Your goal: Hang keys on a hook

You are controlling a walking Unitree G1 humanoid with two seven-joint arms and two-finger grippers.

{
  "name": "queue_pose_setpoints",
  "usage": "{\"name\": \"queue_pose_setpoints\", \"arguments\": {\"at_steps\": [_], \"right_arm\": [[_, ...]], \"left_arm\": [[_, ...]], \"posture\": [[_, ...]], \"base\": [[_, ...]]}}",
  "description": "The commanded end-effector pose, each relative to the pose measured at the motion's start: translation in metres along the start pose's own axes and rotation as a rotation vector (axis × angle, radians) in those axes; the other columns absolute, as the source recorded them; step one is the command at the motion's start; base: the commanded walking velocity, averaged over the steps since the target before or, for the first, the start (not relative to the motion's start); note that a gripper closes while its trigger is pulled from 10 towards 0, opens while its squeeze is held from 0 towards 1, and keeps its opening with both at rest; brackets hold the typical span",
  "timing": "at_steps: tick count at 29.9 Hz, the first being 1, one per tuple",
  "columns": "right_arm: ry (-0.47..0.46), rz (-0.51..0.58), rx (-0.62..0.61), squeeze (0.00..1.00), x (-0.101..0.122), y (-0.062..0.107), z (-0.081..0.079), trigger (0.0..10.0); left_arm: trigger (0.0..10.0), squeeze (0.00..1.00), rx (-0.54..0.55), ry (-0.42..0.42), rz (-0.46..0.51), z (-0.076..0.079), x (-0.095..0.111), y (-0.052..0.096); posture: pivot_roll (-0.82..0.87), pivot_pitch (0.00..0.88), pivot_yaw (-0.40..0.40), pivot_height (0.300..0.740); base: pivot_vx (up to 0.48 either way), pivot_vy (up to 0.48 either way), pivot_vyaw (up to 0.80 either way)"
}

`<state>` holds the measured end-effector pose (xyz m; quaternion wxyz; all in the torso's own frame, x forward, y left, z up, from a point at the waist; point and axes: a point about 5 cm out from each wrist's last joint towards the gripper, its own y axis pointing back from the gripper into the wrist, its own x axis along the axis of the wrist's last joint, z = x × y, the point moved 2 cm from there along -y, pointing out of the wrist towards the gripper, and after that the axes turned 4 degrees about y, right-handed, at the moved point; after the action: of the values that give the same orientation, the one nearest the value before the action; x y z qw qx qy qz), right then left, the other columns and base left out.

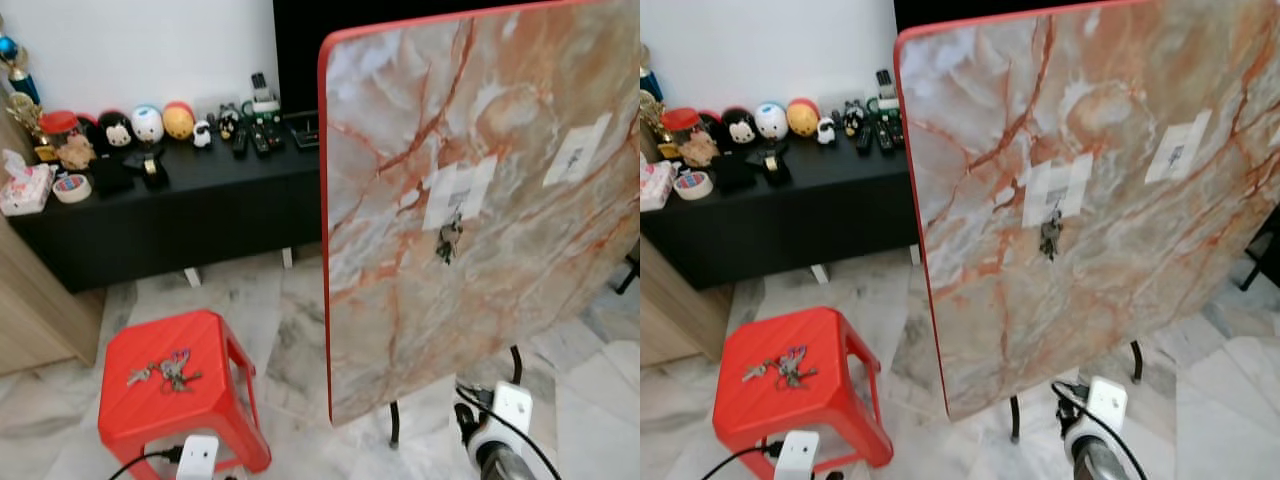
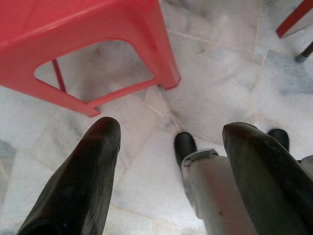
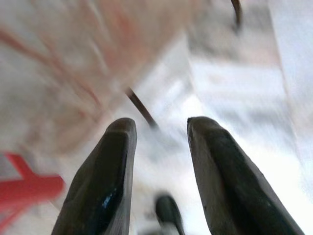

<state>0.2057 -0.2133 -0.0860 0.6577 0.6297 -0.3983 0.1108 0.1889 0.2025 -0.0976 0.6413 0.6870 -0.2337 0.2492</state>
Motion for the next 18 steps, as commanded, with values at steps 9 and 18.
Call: {"name": "queue_pose_setpoints", "arguments": {"at_steps": [9, 18], "right_arm": [[0.075, -0.106, 0.005, 0.0, -0.027, 0.004, 0.005, 10.0], [0.048, -0.121, -0.02, 0.0, -0.031, 0.004, 0.007, 10.0]], "left_arm": [[10.0, 0.0, 0.03, -0.024, -0.014, -0.011, 0.0, 0.0], [10.0, 0.0, 0.047, -0.012, 0.002, -0.018, 0.005, 0.0]], "posture": [[-0.03, 0.0, 0.026, 0.74], [-0.03, 0.0, 0.031, 0.74]], "base": [[0.0, 0.0, 0.0], [0.0, 0.0, 0.0]]}}
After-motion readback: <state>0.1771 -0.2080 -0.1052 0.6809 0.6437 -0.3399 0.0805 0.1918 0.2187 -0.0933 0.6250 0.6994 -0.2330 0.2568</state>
